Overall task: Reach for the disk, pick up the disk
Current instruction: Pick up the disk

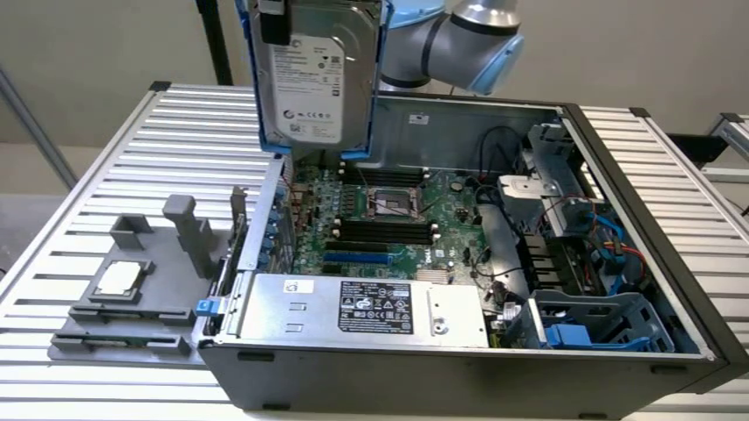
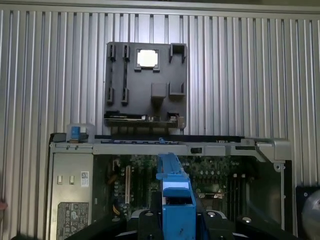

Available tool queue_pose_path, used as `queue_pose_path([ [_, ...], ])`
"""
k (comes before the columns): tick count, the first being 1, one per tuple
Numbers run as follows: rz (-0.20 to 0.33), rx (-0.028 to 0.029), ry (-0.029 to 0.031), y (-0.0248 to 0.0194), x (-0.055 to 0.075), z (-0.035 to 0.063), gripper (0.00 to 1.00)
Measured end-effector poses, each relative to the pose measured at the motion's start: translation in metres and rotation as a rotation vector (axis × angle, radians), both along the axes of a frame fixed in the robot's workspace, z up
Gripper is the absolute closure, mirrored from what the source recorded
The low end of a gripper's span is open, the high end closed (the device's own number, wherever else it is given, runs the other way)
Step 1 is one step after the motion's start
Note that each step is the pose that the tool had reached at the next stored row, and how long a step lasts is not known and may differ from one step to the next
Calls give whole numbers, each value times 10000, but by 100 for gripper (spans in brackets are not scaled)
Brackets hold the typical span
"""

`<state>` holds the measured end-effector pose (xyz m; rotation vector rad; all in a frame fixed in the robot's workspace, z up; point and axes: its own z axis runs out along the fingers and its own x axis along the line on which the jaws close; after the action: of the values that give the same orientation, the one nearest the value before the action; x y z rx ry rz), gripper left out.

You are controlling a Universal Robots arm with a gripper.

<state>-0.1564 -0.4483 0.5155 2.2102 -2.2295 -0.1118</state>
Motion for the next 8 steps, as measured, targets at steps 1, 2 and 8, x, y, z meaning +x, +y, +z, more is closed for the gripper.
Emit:
queue_pose_path([
  [1,0,0,-6,-15,27,0,67],
  [2,0,1,-12,-30,55,-1,67],
  [8,1,0,-33,-116,224,-4,67],
])
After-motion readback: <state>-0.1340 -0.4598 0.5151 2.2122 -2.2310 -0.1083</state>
